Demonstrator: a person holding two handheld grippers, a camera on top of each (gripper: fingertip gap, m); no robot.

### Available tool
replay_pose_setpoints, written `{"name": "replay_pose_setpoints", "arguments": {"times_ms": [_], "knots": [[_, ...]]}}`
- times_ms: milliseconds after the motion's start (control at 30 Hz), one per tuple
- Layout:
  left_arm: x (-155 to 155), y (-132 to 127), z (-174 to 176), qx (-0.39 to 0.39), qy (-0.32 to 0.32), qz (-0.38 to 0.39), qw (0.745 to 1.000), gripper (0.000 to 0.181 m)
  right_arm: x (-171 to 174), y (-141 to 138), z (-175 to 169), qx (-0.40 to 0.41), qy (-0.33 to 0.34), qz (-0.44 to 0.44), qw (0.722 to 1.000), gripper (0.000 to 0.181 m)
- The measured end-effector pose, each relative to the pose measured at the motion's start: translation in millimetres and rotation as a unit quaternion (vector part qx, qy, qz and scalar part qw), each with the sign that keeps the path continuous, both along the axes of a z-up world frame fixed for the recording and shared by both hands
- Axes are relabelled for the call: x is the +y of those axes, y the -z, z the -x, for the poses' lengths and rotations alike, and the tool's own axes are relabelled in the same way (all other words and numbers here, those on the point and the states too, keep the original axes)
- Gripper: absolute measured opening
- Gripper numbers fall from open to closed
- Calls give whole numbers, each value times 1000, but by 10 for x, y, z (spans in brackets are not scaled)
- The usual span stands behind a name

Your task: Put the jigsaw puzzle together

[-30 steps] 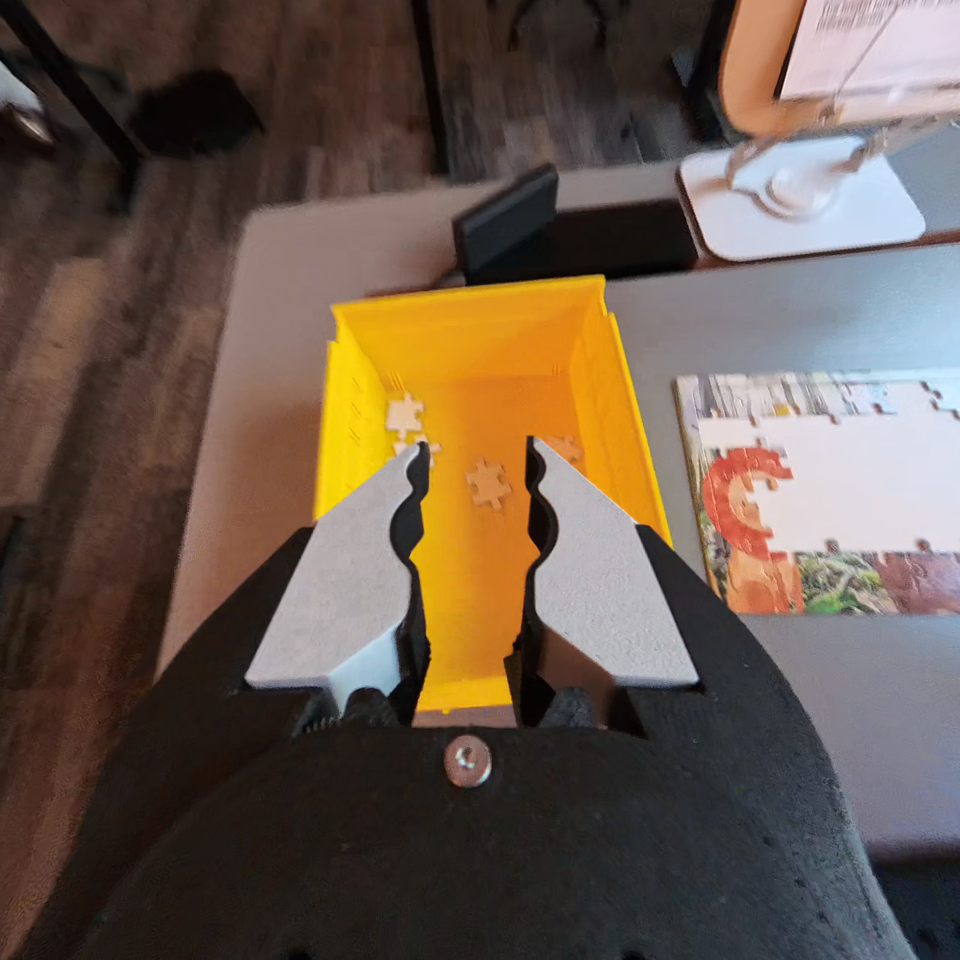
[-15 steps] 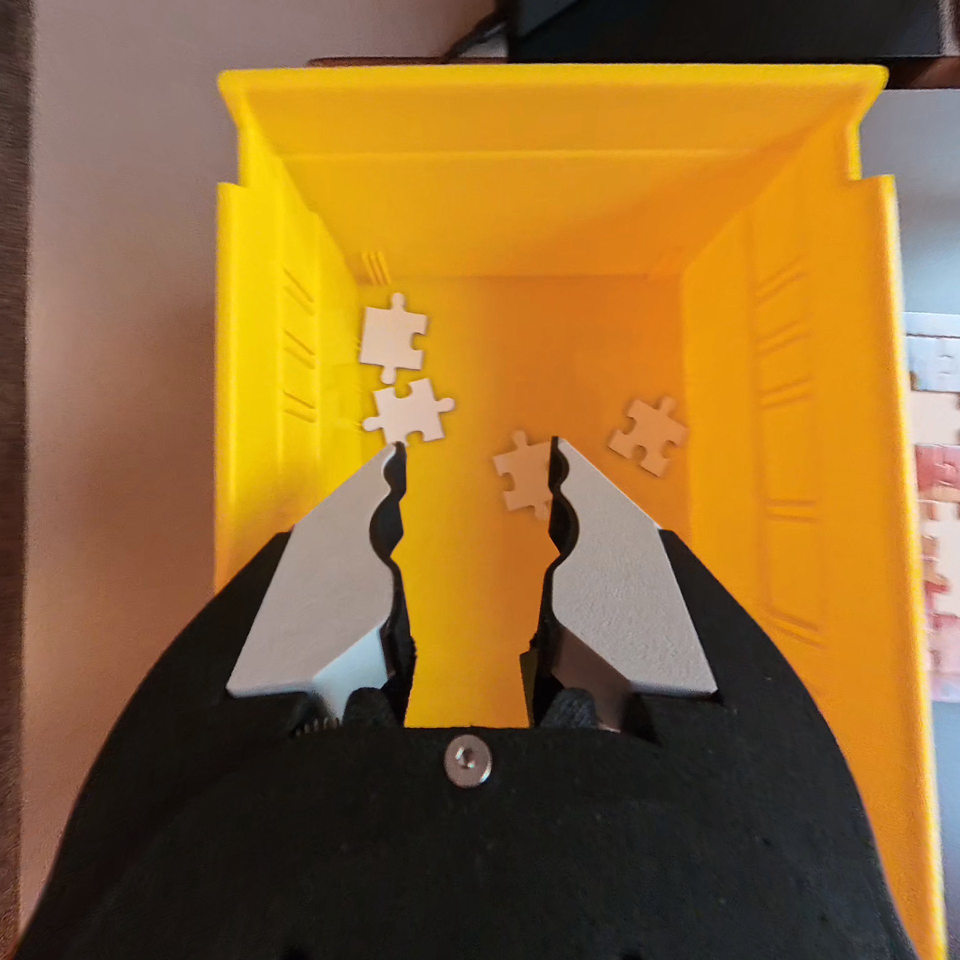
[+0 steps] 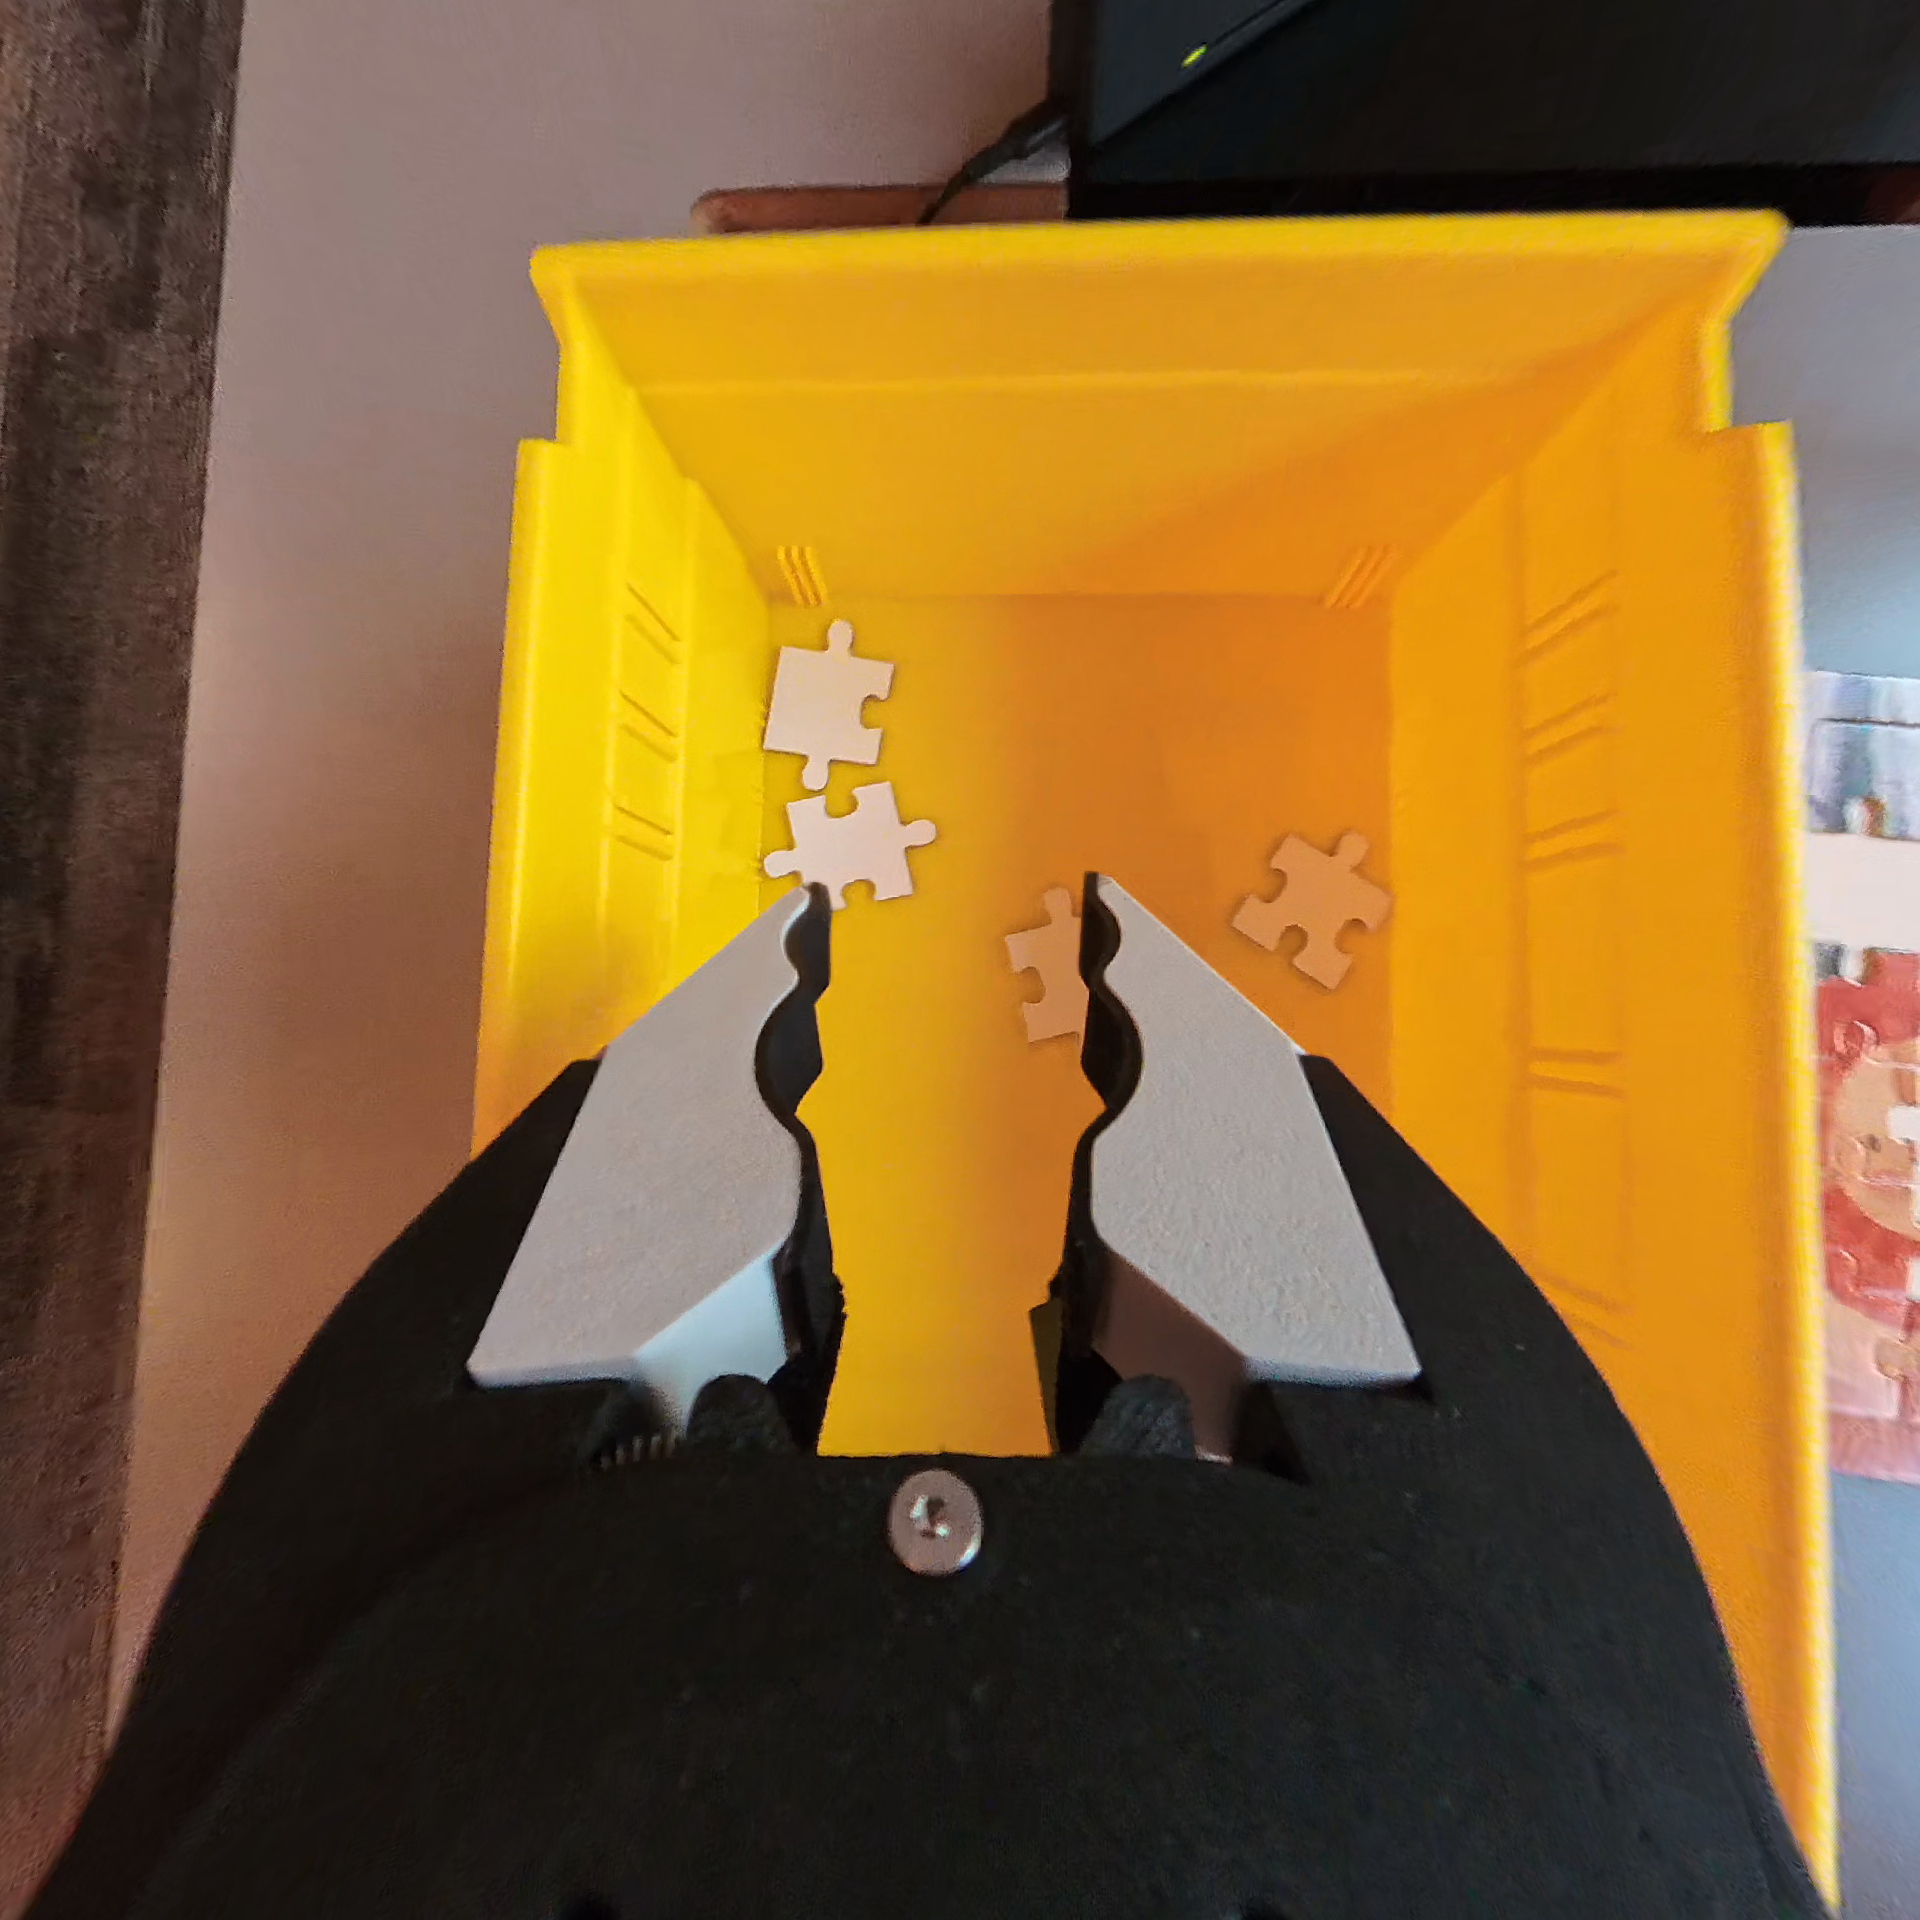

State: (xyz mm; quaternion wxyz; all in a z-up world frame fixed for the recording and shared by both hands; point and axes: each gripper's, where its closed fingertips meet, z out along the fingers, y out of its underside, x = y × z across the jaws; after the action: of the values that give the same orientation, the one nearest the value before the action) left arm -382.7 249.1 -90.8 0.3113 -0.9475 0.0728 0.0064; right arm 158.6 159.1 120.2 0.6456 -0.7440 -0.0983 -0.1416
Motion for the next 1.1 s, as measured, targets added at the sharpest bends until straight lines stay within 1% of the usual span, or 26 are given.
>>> {"name": "replay_pose_setpoints", "arguments": {"times_ms": [67,100,167,233,267,300,333,367,433,467,500,567,600,667,700,767,800,833,867,933,1033,1100], "knots": [[12,86,12,-11,-10,13,1000,46,18,40,-2,-4,0,8,1000,62],[20,85,7,-21,-14,12,1000,46,26,56,-1,-6,0,12,1000,62],[46,-5,-3,-36,-18,-5,999,45,34,77,6,-10,-1,17,1000,62],[62,-201,-24,-42,-19,-38,998,44,9,56,-3,-22,-1,18,1000,62],[73,-355,-57,-46,-19,-63,997,44,-3,56,2,-31,-1,21,999,61],[89,-558,-121,-56,-15,-95,994,44,-30,85,-1,-41,-8,36,998,49],[71,-774,-199,-70,-7,-130,989,44,-87,148,3,-49,-28,75,996,28],[37,-1002,-300,-87,4,-166,982,44,-142,327,18,-39,-62,130,989,22],[-78,-1402,-540,-123,33,-230,965,47,-266,727,23,32,-122,242,962,24],[-156,-1541,-670,-139,52,-251,957,51,-312,894,11,67,-143,284,946,28],[-232,-1647,-813,-156,73,-267,948,55,-330,1044,-35,89,-150,318,932,30],[-377,-1767,-1147,-197,130,-273,933,53,-329,1348,-176,96,-135,375,912,33],[-454,-1757,-1342,-217,162,-254,928,51,-324,1483,-207,89,-132,398,904,34],[-570,-1627,-1732,-238,223,-202,924,50,-335,1726,-109,80,-158,443,879,33],[-611,-1532,-1916,-233,253,-178,922,47,-353,1847,16,70,-185,466,862,32],[-634,-1348,-2184,-200,292,-149,923,32,-397,2107,291,21,-247,505,827,29],[-632,-1280,-2269,-178,305,-143,924,23,-417,2243,382,-10,-269,522,810,18],[-647,-1238,-2345,-157,318,-143,924,11,-463,2365,469,-27,-290,541,789,7],[-652,-1218,-2383,-136,327,-147,923,0,-496,2454,542,-34,-308,556,772,0],[-649,-1245,-2415,-107,334,-169,921,0,-466,2567,628,-39,-321,560,763,0],[-640,-1199,-2393,-59,344,-172,921,0,-367,2698,479,-69,-282,569,769,0],[-581,-1133,-2308,-8,329,-172,929,0,-325,2732,435,-74,-275,565,774,0]]}}
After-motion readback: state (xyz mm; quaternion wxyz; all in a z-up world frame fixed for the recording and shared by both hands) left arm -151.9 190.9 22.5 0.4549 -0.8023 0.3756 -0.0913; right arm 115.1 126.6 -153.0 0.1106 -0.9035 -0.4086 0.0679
